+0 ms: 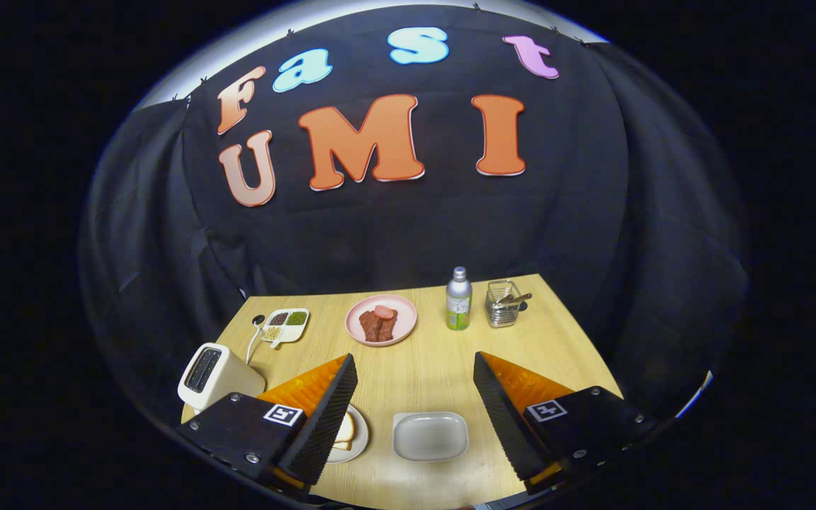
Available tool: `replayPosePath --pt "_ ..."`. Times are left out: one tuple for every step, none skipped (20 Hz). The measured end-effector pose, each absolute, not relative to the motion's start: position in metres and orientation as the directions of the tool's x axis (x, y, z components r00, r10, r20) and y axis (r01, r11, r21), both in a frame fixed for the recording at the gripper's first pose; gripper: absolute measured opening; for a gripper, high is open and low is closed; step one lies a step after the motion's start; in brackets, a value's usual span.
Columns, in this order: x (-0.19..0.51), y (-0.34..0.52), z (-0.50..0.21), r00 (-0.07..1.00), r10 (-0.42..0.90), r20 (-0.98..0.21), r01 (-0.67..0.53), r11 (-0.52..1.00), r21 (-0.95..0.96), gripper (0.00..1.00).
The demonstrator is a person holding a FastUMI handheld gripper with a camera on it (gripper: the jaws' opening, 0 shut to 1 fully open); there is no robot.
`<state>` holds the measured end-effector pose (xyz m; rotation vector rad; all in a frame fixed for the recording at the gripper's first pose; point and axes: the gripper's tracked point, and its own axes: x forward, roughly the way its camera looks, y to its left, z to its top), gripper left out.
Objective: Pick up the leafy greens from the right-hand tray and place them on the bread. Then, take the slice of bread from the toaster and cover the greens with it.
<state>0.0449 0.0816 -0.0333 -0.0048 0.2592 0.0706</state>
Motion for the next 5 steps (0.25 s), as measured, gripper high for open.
replayPosePath --pt "0.042 0.071 -0.024 0.972 0.049 -0.232 -0.051 0.999 -0.002 0.99" --pt "0.033 0.066 -0.020 0.977 0.039 -0.208 -0.042 0.999 -0.009 0.99" --pt "0.028 0.061 -0.016 0.982 0.032 -0.188 -0.035 0.999 -0.008 0.99" --pt "0.024 0.057 -0.010 0.985 0.034 -0.169 -0.036 0.999 -0.011 0.99" --pt "0.022 0.054 -0.007 0.988 0.031 -0.150 -0.034 0.999 -0.011 0.99"
